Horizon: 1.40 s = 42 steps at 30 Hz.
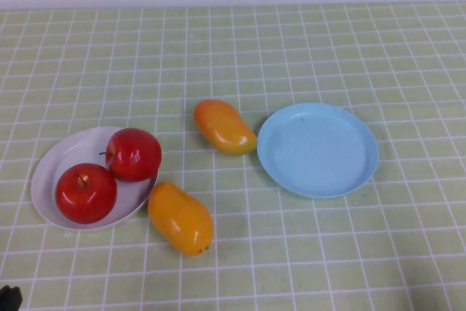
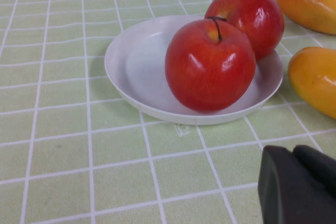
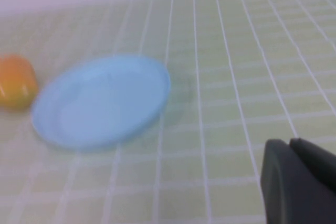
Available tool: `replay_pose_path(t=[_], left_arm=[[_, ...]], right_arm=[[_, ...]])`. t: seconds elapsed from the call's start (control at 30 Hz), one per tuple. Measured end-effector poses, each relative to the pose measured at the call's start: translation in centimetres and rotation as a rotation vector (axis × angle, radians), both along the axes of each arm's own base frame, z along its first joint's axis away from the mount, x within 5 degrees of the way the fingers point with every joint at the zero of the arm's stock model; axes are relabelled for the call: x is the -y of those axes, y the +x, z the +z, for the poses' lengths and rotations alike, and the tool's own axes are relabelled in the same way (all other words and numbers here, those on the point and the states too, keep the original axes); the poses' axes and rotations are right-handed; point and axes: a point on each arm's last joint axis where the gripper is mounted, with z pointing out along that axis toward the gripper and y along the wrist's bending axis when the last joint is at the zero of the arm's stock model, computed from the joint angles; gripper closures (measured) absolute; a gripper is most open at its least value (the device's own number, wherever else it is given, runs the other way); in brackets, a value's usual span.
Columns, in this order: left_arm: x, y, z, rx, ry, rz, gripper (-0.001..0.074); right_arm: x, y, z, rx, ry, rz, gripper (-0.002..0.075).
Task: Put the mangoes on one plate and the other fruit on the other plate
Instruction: Put another type of fruit in the right plate
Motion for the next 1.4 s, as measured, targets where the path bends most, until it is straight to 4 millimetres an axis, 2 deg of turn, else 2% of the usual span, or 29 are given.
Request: replay_pose_path(t=[0.23, 0.43, 0.5, 0.63, 0.8, 0.87, 1.1, 1.27, 1.4], left_arm=[[0.0, 0.0, 0.0, 0.0, 0.0, 0.0, 0.0731], [0.0, 0.0, 0.0, 0.0, 0.0, 0.0, 0.0731], [0.0, 0.0, 0.0, 0.0, 0.0, 0.0, 0.0731], [0.0, 0.0, 0.0, 0.0, 0.0, 0.0, 0.0731], [0.0, 0.0, 0.0, 0.0, 0.0, 0.0, 0.0731], [0.0, 0.0, 0.0, 0.0, 0.0, 0.0, 0.0731], [0.0, 0.0, 0.0, 0.0, 0.0, 0.0, 0.0731], [0.0, 0.0, 0.0, 0.0, 0.0, 0.0, 0.0731], [0.0, 0.0, 0.0, 0.0, 0.0, 0.0, 0.0731]], right_arm=[[-0.1, 0.1, 1.3, 0.067, 0.384, -0.035, 0.0742], [-0.2, 0.1, 1.5, 0.063, 0.523, -0.041, 0.0742], [-0.5, 0.0, 1.6, 0.035, 0.541, -0.012, 0.0742], [-1.4, -0.4, 4.3, -0.016, 0.525, 0.087, 0.0742], [-2.8, 0.7, 7.7, -0.262, 0.378, 0.209, 0.0742], [-3.2, 1.7, 8.6, -0.406, 0.296, 0.246, 0.0742], [-3.3, 6.3, 11.0, -0.724, 0.094, 0.293, 0.0742], [-3.6, 9.8, 11.6, -0.817, 0.035, 0.324, 0.0742], [-5.8, 12.6, 11.7, -0.872, -0.044, 0.42, 0.0742]])
